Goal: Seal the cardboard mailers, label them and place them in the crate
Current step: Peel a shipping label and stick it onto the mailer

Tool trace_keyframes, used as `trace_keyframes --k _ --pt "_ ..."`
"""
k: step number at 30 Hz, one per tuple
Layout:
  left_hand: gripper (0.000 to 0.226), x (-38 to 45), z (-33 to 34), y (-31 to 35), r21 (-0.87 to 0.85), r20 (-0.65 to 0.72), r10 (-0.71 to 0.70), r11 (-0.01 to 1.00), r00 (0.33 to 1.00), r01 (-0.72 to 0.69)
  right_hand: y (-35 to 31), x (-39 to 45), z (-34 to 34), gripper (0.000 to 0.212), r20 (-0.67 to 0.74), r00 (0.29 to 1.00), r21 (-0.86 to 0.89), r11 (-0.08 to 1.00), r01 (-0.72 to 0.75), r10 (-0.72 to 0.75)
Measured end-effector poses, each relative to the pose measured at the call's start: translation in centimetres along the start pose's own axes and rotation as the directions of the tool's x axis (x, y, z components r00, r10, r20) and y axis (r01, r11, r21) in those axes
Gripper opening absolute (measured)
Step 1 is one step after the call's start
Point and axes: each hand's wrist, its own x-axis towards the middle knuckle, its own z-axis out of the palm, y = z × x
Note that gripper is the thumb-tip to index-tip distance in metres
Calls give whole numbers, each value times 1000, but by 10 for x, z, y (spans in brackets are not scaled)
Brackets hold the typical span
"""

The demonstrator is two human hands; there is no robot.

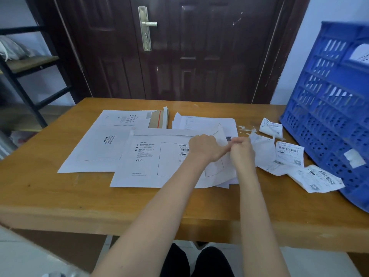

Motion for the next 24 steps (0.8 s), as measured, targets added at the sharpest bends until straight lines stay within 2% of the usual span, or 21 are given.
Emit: trace_keyframes --k 3,6,9,12,16,18,21,24 --pt "68 -3 -2 4 -41 -3 -44 998 999 44 -8 11 -2 18 4 989 149 978 -144 145" --pt "65 -6 -2 7 -147 -25 -98 985 995 93 -19 10 -6 31 84 964 295 918 -266 252" --pt "55 -10 -1 9 -206 -65 -137 971 988 121 -25 -1 -12 37 160 951 413 857 -308 264" --pt "50 -11 -11 10 -203 -32 -99 975 995 90 -20 -8 -10 37 155 948 498 807 -318 279" --pt "37 -15 -35 2 -181 68 -36 982 997 48 -17 -3 -2 31 149 942 439 834 -334 300" --pt "29 -19 -49 -1 -209 68 -31 977 997 45 -18 1 3 24 173 935 372 859 -352 309" --pt "31 -28 -75 -3 -273 -34 -34 962 999 24 -12 0 12 16 177 949 321 896 -306 260" --pt "37 -38 -99 0 -333 -158 -29 943 987 -25 -3 -7 22 25 210 953 255 929 -268 217"
